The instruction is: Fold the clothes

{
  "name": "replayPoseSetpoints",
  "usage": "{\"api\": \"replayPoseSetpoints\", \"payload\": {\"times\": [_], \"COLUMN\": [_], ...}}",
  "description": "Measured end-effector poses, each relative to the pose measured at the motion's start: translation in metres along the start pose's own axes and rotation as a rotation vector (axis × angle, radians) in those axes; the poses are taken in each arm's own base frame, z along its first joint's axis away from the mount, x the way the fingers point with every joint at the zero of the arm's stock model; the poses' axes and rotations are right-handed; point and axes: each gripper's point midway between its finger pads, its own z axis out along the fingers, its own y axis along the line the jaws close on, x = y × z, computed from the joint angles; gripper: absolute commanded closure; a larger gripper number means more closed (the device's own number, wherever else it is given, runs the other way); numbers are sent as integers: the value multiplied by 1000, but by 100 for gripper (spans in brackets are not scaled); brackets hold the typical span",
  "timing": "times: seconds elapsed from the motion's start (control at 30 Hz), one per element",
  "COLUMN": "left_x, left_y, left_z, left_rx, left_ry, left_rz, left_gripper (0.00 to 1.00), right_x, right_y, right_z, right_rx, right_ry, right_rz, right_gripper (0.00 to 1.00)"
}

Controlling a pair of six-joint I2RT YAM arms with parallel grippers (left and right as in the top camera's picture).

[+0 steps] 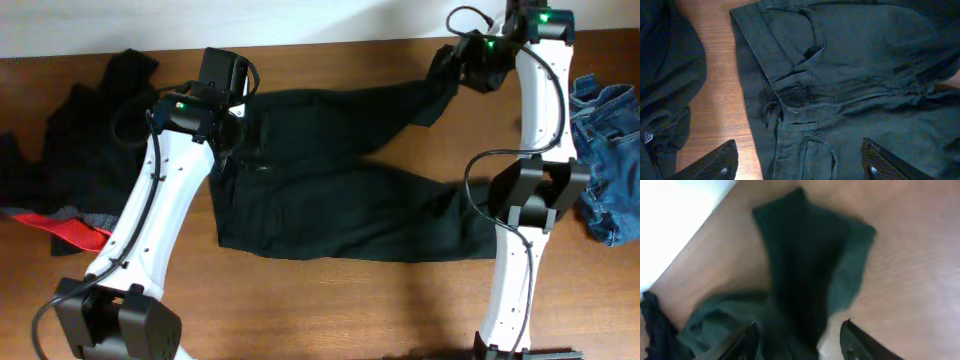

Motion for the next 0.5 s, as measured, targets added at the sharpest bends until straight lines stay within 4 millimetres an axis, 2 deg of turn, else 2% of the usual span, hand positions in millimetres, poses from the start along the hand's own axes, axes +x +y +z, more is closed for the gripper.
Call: {"api": "replayPoseSetpoints", "payload": {"times": [0.13,0.17,0.2,0.23,0.3,0.4,0.5], "left_x": [0,0,0,0,0,0,0], "left_y": [0,0,0,0,0,0,0], "left_z": [0,0,0,0,0,0,0], "left_rx": [0,0,0,0,0,0,0], "left_ry": [0,0,0,0,0,1,0], "left_rz": [0,0,0,0,0,0,0], "left_gripper": [22,22,22,22,22,22,22], "right_x": [11,14,15,16,19,21,20], "right_y": [-18,-24,-29,-37,-57,-83,-103], "right_z": [9,13,15,17,17,12,3], "right_rx": [39,58,81,120,218,356,437], "right_ry": [61,72,74,74,75,70,62], "right_rz": [39,43,45,45,49,55,68], "right_gripper": [45,50,62,70,78,81,80]}}
